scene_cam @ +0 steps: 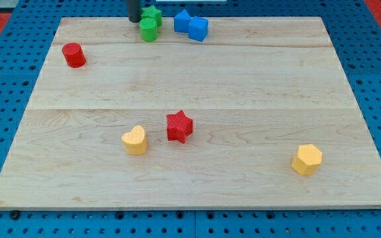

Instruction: Push the green circle close to the green star

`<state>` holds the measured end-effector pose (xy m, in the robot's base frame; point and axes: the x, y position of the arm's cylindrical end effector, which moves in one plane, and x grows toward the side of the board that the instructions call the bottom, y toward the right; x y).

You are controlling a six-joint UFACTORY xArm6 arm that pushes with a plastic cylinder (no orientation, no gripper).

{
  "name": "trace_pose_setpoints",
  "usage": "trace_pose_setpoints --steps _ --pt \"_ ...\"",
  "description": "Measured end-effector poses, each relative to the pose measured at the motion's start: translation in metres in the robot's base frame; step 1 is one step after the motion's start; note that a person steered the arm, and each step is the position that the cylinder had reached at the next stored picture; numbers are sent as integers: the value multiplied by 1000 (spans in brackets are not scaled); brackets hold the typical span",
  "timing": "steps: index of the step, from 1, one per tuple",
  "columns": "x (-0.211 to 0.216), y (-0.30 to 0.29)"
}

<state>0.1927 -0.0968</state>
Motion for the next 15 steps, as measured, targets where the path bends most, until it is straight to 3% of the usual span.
trace_pose_setpoints --steps 2,5,7,8,9,11,12,14,15 --pt "3 94" --pt "8 6" --pt "39 -48" --pt "76 -13" --pt "81 19" --pt "78 -30" --pt "56 -29" --pt "34 42" --pt "42 46"
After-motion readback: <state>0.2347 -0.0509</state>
